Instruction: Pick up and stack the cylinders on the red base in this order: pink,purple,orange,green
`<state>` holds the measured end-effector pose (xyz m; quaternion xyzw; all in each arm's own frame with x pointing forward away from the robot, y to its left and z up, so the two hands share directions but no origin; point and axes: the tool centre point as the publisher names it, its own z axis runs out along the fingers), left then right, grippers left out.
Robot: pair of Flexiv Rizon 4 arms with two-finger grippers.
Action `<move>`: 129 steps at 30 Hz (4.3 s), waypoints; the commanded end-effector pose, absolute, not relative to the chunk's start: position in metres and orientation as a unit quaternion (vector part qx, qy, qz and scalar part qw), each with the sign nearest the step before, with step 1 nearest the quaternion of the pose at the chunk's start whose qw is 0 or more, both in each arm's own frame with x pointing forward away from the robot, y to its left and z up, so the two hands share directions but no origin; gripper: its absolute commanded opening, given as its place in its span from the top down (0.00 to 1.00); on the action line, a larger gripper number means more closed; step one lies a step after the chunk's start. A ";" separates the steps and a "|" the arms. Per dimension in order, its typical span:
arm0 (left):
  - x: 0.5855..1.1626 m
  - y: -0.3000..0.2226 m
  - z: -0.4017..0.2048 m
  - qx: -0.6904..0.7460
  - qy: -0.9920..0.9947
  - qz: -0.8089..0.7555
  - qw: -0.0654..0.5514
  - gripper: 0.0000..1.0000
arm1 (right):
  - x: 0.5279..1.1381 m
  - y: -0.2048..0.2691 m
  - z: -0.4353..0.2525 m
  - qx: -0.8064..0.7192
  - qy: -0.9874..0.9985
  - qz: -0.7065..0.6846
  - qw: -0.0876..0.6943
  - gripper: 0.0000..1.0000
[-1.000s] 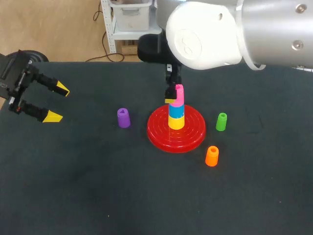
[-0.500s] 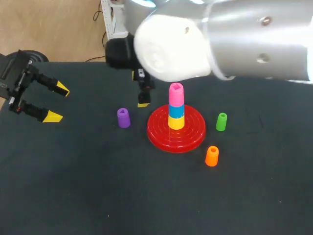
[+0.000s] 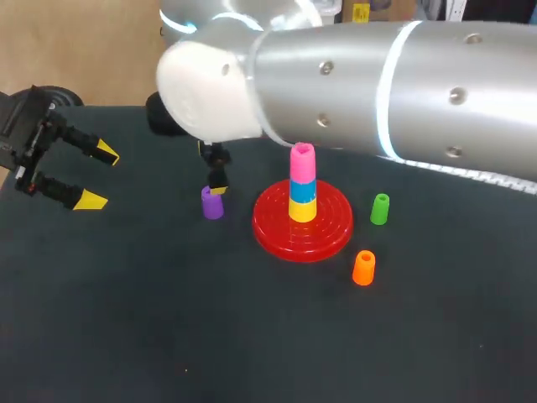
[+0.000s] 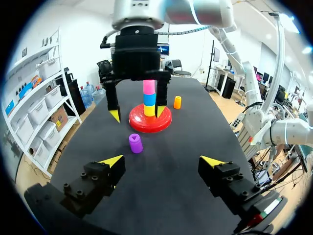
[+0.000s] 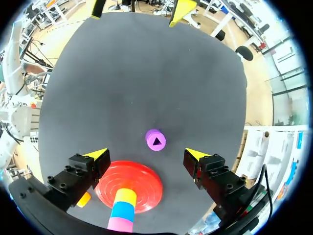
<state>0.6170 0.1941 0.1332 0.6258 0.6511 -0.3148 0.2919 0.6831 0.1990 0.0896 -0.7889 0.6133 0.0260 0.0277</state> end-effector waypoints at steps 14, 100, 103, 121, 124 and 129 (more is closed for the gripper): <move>0.616 0.195 0.132 0.626 0.650 -0.314 0.294 0.00 | 0.685 0.205 0.061 -0.790 0.610 0.048 -0.012 0.00; 0.616 0.195 0.132 0.626 0.650 -0.314 0.294 0.00 | 0.685 0.203 0.016 -0.809 0.586 0.038 -0.006 1.00; 0.616 0.195 0.132 0.626 0.650 -0.314 0.294 0.00 | 0.685 0.201 0.018 -0.808 0.588 0.038 -0.003 1.00; 0.616 0.195 0.132 0.626 0.650 -0.314 0.294 0.00 | 0.678 0.183 0.075 -0.788 0.613 0.059 0.015 1.00; 0.616 0.195 0.132 0.626 0.650 -0.314 0.294 0.00 | 0.677 0.178 0.096 -0.781 0.620 0.072 0.019 1.00; 0.616 0.195 0.132 0.626 0.650 -0.314 0.294 0.00 | 0.676 0.170 0.136 -0.772 0.629 0.093 0.021 1.00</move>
